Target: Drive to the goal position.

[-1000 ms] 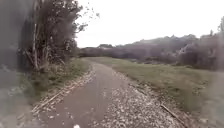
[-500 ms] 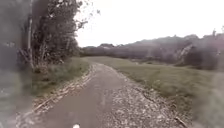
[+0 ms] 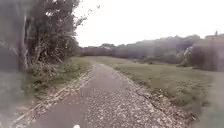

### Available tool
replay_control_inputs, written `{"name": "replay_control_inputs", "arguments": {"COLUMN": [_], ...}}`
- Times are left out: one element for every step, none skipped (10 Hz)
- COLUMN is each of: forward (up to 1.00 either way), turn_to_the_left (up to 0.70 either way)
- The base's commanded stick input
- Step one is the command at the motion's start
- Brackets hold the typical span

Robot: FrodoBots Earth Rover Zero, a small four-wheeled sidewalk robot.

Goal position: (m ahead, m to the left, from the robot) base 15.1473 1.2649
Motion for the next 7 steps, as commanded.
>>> {"name": "replay_control_inputs", "arguments": {"forward": [0.7, 0.7, 0.7, 0.7, 0.7, 0.7, 0.7], "turn_to_the_left": [0.0, 0.0, 0.0, 0.0, 0.0, 0.0, 0.0]}}
